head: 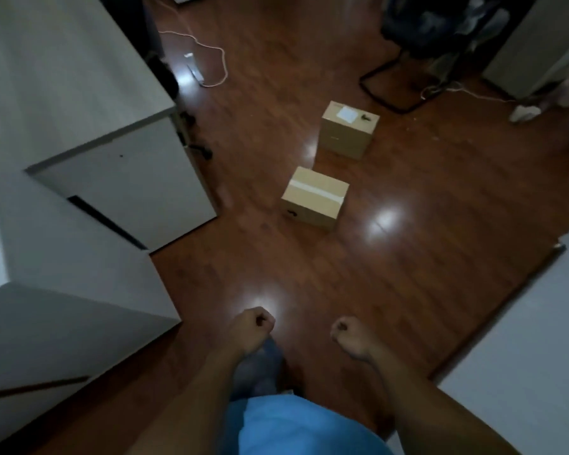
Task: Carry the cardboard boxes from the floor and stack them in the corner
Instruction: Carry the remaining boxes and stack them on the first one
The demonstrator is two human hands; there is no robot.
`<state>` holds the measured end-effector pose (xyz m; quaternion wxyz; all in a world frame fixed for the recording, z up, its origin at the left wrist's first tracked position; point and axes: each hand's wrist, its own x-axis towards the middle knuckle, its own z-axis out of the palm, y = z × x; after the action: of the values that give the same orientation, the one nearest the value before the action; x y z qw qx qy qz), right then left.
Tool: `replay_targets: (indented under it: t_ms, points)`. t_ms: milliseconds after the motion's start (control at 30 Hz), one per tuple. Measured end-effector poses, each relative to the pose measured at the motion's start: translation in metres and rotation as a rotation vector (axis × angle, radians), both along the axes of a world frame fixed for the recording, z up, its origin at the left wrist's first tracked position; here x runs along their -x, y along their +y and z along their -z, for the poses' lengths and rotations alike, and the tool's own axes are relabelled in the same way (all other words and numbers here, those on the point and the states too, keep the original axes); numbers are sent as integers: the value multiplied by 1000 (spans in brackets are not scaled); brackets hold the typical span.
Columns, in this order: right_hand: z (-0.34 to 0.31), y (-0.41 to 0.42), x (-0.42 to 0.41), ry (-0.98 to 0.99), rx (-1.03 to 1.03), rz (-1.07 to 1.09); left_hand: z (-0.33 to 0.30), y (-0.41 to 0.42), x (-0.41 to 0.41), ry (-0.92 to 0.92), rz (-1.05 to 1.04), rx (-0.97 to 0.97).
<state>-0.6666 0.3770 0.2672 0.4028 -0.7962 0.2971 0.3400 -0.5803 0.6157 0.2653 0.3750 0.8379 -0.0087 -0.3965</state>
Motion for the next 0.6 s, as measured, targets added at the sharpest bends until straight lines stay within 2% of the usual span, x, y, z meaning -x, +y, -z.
replay_targets:
  t_ms: [133,233,300,367,467,533,600]
  points:
    - [6,-53,-38,26,-3,113,23,-71,-71,150,116,-46]
    - [-4,-94,-67,8,28,222,26,-123,-129,244,396,-107]
    - [-17,-124,-88,8,31,350,21,-166,-168,230,559,-98]
    - [-24,-150,-111,-16,-29,511,14,-207,-200,206,583,-94]
    - [-24,-183,-148,-70,-122,755,7,-261,-243,266,499,-82]
    - [-17,-205,-170,-81,-143,810,12,-291,-271,320,474,-90]
    - [-7,-232,-191,-61,-161,766,21,-318,-299,360,458,-107]
